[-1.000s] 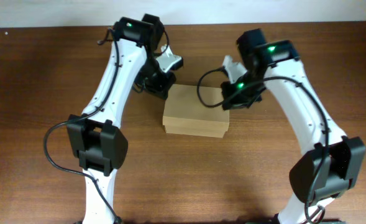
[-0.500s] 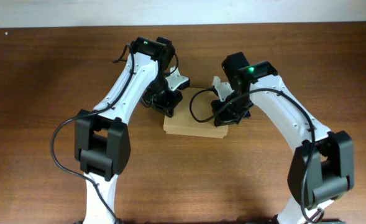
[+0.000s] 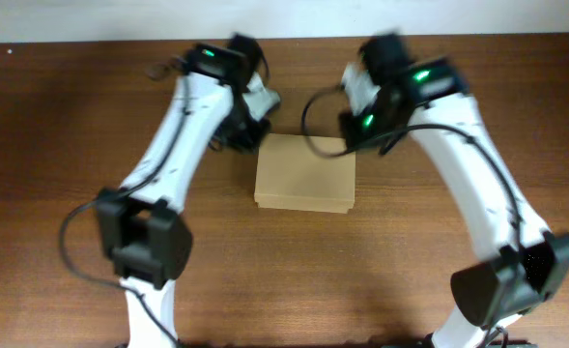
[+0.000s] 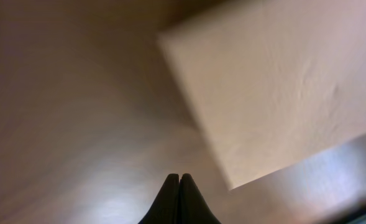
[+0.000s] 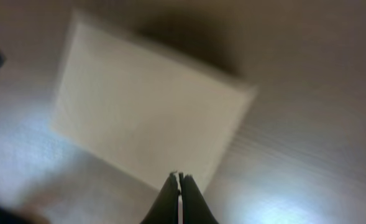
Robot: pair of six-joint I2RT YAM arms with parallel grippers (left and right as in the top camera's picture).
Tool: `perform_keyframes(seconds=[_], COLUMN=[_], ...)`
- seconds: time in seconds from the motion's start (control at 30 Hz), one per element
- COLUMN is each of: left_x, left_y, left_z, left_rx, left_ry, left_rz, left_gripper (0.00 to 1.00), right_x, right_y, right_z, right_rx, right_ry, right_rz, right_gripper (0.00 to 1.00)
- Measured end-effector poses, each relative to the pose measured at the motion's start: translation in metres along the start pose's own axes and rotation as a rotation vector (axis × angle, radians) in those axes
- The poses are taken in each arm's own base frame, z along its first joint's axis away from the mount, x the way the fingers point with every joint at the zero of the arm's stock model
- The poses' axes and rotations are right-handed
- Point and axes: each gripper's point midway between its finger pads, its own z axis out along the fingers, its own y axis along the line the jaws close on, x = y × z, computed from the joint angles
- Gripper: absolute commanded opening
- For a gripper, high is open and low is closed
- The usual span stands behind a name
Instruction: Pack container
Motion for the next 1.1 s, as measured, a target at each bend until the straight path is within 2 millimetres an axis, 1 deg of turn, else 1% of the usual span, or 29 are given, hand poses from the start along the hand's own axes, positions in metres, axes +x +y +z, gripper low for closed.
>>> perform_keyframes(seconds=[0.07,0.13,0.17,0.2,0.23,0.27,0.3,0.37,0.43,0.47,0.57,0.6,0.67,0.7,0.73,0.77,0.8,0.83,0.87,0.9,0.93,0.97,1.07,1.1], left_x=[-0.008,-0.01,-0.006,0.0,0.008,0.019,0.029,0.047,0.059,0.061,0.064,0.066,0.075,0.079,0.085,0.093,0.099,0.106,0.112,0.116,0.119,0.12,0.125,0.126], left_y=[0.019,0.039,0.05,0.06,0.07,0.079,0.086,0.095,0.102,0.105,0.116,0.123,0.135,0.138,0.143,0.145,0.145,0.144,0.14,0.136,0.131,0.127,0.116,0.114], left_z=[-0.045,-0.098,-0.127,-0.151,-0.172,-0.191,-0.206,-0.222,-0.224,-0.224,-0.213,-0.205,-0.189,-0.184,-0.176,-0.171,-0.166,-0.162,-0.16,-0.16,-0.162,-0.165,-0.179,-0.182], left_rx=[-0.066,-0.129,-0.167,-0.204,-0.242,-0.279,-0.304,-0.334,-0.344,-0.346,-0.348,-0.35,-0.351,-0.349,-0.348,-0.347,-0.349,-0.35,-0.348,-0.347,-0.346,-0.349,-0.353,-0.356], left_ry=[-0.127,-0.269,-0.341,-0.396,-0.442,-0.48,-0.505,-0.522,-0.508,-0.504,-0.479,-0.467,-0.445,-0.443,-0.442,-0.438,-0.442,-0.441,-0.448,-0.461,-0.48,-0.498,-0.546,-0.558], left_rz=[-0.047,-0.094,-0.122,-0.15,-0.179,-0.21,-0.237,-0.278,-0.307,-0.316,-0.343,-0.358,-0.392,-0.404,-0.418,-0.433,-0.442,-0.448,-0.45,-0.447,-0.443,-0.434,-0.417,-0.415], left_gripper=[0.08,0.09,0.09,0.09,0.08,0.08,0.08,0.08,0.08,0.08,0.08,0.08,0.08,0.08,0.08,0.1,0.14,0.18,0.25,0.43,0.99,0.99,0.99,0.99], right_x=[-0.022,-0.034,-0.034,-0.033,-0.029,-0.025,-0.021,-0.014,-0.006,-0.002,0.006,0.01,0.029,0.037,0.05,0.061,0.073,0.084,0.097,0.106,0.117,0.125,0.143,0.146], right_y=[-0.007,-0.014,-0.017,-0.021,-0.023,-0.026,-0.029,-0.034,-0.041,-0.044,-0.061,-0.067,-0.085,-0.089,-0.094,-0.096,-0.095,-0.092,-0.088,-0.085,-0.082,-0.079,-0.075,-0.074], right_z=[-0.05,-0.101,-0.123,-0.146,-0.165,-0.181,-0.195,-0.214,-0.223,-0.224,-0.225,-0.225,-0.226,-0.228,-0.232,-0.236,-0.239,-0.243,-0.247,-0.251,-0.254,-0.256,-0.258,-0.258], right_rx=[0.058,0.118,0.148,0.184,0.217,0.25,0.278,0.318,0.348,0.358,0.389,0.401,0.428,0.435,0.445,0.453,0.455,0.454,0.451,0.451,0.446,0.444,0.441,0.441], right_ry=[-0.121,-0.242,-0.287,-0.334,-0.369,-0.398,-0.423,-0.466,-0.469,-0.462,-0.454,-0.447,-0.438,-0.44,-0.449,-0.464,-0.483,-0.501,-0.527,-0.552,-0.581,-0.601,-0.642,-0.644], right_rz=[0.002,0.005,0.009,0.014,0.017,0.022,0.03,0.056,0.079,0.09,0.151,0.17,0.23,0.249,0.273,0.288,0.295,0.294,0.293,0.29,0.292,0.293,0.289,0.288], right_gripper=[0.04,0.04,0.04,0.04,0.04,0.04,0.04,0.04,0.04,0.04,0.04,0.04,0.04,0.04,0.04,0.05,0.09,0.15,0.24,0.46,0.79,0.99,0.99,0.99])
